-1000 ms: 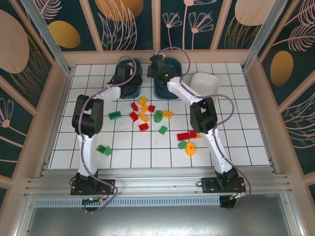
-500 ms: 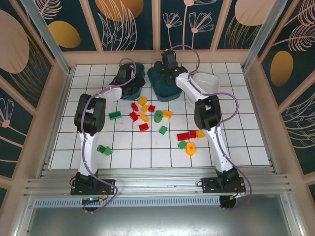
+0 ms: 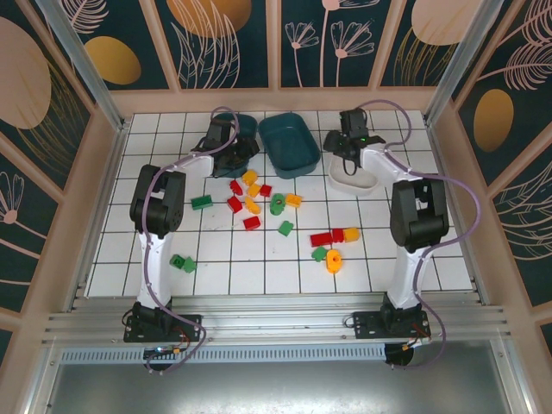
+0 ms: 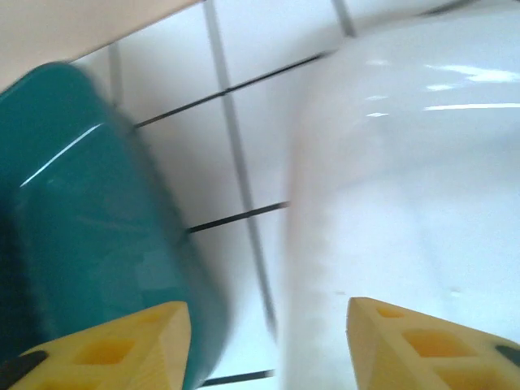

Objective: Sort the legos into containers by color

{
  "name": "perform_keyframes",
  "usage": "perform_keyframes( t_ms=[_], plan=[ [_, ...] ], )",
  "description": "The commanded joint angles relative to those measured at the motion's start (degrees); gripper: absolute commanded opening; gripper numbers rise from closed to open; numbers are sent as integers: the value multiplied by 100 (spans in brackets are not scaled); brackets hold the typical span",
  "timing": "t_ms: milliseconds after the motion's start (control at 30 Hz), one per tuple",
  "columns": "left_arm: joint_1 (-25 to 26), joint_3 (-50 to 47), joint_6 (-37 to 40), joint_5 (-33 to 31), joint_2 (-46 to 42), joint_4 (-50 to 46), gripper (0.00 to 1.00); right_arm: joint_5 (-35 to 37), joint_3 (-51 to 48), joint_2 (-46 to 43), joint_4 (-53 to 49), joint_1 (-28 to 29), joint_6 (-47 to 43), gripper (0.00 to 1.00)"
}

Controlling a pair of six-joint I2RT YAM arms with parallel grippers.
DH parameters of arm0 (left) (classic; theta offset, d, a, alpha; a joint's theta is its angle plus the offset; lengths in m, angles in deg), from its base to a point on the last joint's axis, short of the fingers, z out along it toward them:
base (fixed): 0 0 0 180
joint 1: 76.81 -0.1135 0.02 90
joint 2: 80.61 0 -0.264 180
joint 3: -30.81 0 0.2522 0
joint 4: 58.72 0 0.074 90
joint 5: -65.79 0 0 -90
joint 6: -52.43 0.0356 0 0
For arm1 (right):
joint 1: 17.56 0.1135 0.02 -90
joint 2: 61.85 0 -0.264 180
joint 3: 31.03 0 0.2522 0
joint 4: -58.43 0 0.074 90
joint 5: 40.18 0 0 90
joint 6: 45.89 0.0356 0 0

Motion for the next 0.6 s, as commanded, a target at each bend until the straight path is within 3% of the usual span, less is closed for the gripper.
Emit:
perform_keyframes(
  t_ms=[0,200,367,567],
  plan=[
    [-135,-176,61,104,-511,-36,46,25,-294,-55,213,-118,-86,44],
    [-582,-566,199,-76,-1052,-17,49,-116,70,479,85,-538,-208,31],
    [-722,-412,612,-701,-860,-579,45,-637,673,1209,-34,-553,-326,29],
    [-727,-188,740,-718,-425,-821,41,-1335,1116,1641,99,-381,-395,29]
  ],
)
